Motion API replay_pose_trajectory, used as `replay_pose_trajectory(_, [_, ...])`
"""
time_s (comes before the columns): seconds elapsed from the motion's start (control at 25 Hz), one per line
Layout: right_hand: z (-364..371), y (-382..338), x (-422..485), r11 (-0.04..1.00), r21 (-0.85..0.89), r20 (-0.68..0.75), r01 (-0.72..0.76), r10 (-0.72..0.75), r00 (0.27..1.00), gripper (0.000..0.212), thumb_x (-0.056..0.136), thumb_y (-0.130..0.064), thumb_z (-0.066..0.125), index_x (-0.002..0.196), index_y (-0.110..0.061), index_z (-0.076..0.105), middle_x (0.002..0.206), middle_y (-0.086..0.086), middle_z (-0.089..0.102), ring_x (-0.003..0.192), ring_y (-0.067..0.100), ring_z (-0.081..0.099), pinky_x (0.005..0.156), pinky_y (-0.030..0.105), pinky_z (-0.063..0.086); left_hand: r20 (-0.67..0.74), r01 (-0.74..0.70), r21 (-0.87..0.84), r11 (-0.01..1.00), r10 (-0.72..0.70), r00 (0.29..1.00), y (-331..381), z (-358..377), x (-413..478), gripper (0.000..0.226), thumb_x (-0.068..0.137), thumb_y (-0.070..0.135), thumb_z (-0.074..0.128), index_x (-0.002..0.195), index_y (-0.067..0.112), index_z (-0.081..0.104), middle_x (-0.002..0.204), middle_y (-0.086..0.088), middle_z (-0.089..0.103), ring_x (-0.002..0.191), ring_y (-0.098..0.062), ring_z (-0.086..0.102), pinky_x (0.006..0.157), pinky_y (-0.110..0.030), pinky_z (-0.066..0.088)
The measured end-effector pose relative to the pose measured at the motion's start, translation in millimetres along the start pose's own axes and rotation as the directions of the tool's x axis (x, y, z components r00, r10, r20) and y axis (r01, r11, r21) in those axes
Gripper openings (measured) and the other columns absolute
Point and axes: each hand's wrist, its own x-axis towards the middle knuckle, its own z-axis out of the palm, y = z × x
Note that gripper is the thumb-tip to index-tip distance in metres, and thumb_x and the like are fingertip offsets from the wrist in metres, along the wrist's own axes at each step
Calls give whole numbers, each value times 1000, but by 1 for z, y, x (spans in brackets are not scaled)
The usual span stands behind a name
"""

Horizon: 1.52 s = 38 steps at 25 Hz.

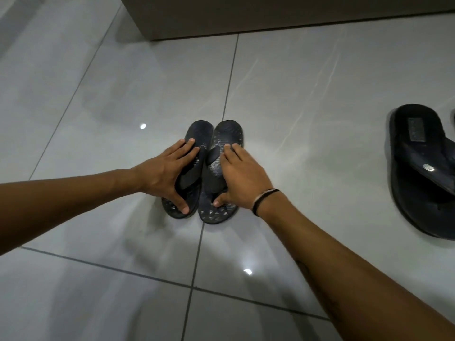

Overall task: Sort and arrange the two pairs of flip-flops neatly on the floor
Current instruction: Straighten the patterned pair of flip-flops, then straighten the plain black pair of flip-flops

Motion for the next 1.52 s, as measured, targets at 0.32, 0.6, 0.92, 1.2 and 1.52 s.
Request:
replay_pose_trajectory(0.32, [16, -80, 60, 1000, 6, 12, -4, 4, 1000, 133, 65, -65, 87, 161, 2, 23, 172, 24, 16, 161, 41, 11, 132, 51, 13, 53, 60, 30, 998, -62, 997, -83, 8, -32, 168, 42, 96, 74, 164, 27, -19, 172, 3, -30, 157, -18, -33, 131, -42, -3])
replay_pose_trajectory(0.6, [16, -84, 60, 1000, 25, 11, -14, 14, 1000, 134, 66, -67, 85, 162, 0, 21, 173, 23, 14, 162, 40, 9, 132, 51, 12, 62, 47, 110, 993, -54, 997, -85, 5, -30, 168, 46, 93, 76, 163, 22, -21, 173, -5, -27, 158, -25, -31, 132, -44, -5])
replay_pose_trajectory(0.92, [-12, 4, 6, 946, 317, -362, 67, 55, 930, 125, 78, -79, 62, 167, -12, 5, 177, 9, 0, 164, 28, -7, 132, 54, 9, -128, -49, 188, 981, 74, 989, -44, -62, 4, 171, 34, 110, 57, 159, 34, -31, 169, 4, -38, 155, -13, -34, 126, -58, -8])
replay_pose_trajectory(1.2, [-41, 148, -90, 962, -41, -181, -269, 258, 949, 116, 88, -64, 66, 166, -8, 1, 176, 16, -9, 163, 33, -12, 133, 51, 6, -196, -231, 58, 971, 238, 951, 129, -40, 106, 166, 44, 111, 48, 162, 20, -25, 170, -8, -35, 157, -25, -30, 131, -54, -5])
replay_pose_trajectory(1.52, [-93, 267, -213, 884, 72, -202, -461, 466, 862, 129, 74, -59, 84, 168, -19, 6, 176, 13, -7, 163, 34, -9, 132, 53, 9, -296, -479, 24, 878, 464, 835, 305, -28, 176, 158, 49, 110, 48, 163, 27, -24, 170, 0, -38, 157, -20, -33, 130, -53, -6])
